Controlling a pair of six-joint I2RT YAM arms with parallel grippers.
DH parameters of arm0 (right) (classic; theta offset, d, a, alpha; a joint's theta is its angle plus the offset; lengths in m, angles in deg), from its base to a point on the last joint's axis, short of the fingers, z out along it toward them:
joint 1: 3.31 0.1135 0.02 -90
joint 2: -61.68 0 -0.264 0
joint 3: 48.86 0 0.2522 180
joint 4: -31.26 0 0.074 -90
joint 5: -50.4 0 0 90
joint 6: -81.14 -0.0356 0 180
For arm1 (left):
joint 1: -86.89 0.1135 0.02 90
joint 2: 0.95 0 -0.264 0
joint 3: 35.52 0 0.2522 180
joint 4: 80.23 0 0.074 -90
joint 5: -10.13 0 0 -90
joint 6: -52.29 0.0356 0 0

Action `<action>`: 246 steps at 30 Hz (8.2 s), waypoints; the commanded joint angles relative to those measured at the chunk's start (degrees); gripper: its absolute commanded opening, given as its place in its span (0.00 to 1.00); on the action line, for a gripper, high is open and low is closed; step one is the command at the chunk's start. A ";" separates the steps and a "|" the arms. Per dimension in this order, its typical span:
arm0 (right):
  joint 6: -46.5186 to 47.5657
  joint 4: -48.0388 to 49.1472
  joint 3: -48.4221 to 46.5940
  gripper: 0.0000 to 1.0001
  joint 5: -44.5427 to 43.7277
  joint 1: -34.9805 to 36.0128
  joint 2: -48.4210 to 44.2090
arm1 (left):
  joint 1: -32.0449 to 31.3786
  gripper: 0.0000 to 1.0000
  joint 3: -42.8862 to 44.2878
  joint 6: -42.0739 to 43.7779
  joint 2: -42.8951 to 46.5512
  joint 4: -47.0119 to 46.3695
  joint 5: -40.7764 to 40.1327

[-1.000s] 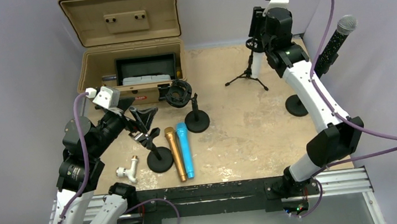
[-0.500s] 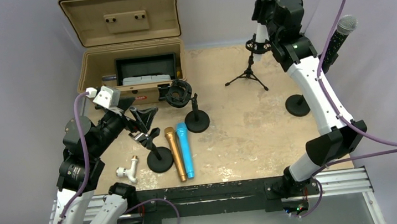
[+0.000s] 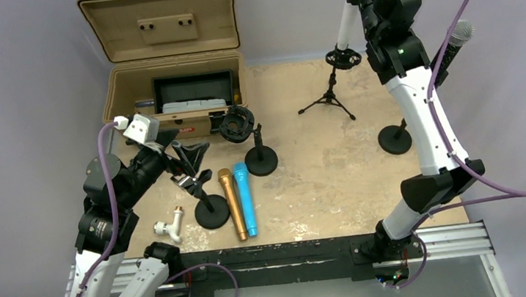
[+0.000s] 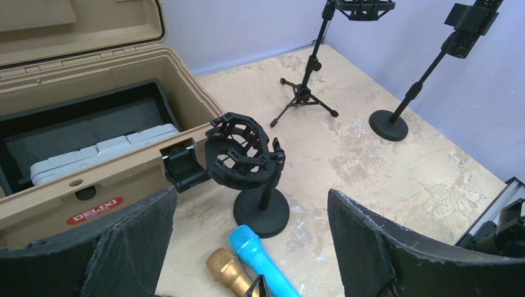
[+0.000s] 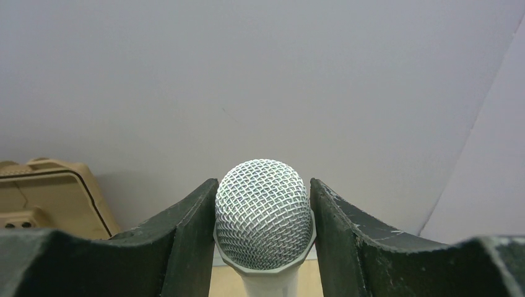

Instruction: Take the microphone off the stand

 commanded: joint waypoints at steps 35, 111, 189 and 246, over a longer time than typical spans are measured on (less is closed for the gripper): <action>-45.94 28.89 76.30 0.00 33.67 32.19 -27.61 | 0.31 0.89 1.17 -1.08 0.36 -1.89 1.55; -33.64 25.09 78.21 0.58 -3.56 7.44 -29.98 | 0.22 0.89 0.80 -1.33 0.40 -2.35 2.43; -76.54 -7.13 42.08 0.44 -31.71 11.72 -18.46 | 0.31 0.89 0.58 -4.49 1.74 -4.70 7.96; -71.08 33.09 49.40 0.00 12.86 11.73 -17.80 | 0.31 0.89 0.62 -4.09 1.08 -4.37 7.53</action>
